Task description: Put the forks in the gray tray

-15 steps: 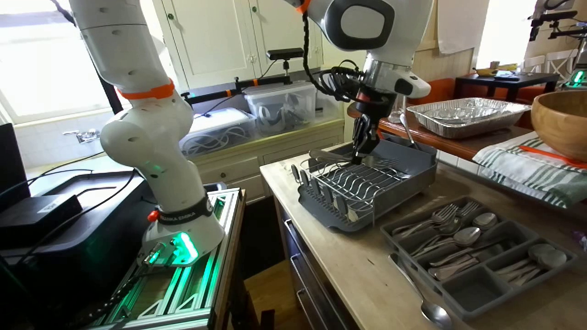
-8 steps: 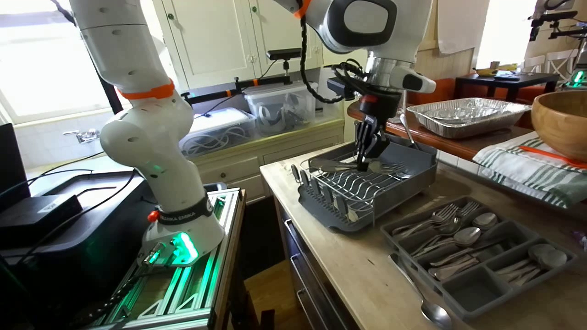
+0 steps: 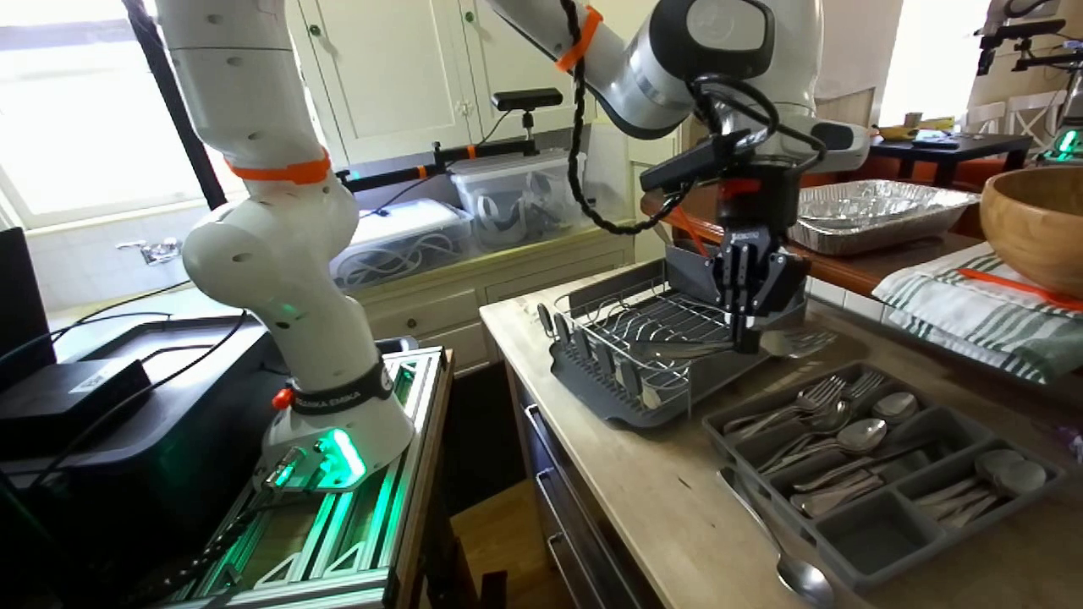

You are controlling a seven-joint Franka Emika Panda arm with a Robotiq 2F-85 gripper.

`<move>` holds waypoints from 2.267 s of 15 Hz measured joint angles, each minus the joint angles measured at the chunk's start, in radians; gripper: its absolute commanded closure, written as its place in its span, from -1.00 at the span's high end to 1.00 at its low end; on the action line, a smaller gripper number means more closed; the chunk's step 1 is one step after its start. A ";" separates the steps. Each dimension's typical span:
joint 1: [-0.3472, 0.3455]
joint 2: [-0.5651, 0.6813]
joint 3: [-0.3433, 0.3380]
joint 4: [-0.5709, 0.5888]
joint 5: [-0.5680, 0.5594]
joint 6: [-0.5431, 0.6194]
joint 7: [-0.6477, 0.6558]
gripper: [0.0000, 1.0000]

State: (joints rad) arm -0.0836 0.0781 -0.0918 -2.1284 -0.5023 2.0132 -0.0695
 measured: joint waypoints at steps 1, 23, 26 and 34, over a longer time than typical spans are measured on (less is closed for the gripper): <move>0.006 0.028 0.003 0.026 -0.041 0.007 0.047 -0.95; 0.047 0.264 0.044 0.077 -0.035 0.635 0.023 -0.95; 0.046 0.307 0.066 0.074 0.058 0.671 -0.061 -0.95; 0.034 0.370 0.077 0.075 0.191 0.669 -0.153 -0.95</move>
State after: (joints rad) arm -0.0492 0.4481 -0.0147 -2.0535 -0.3115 2.6825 -0.2230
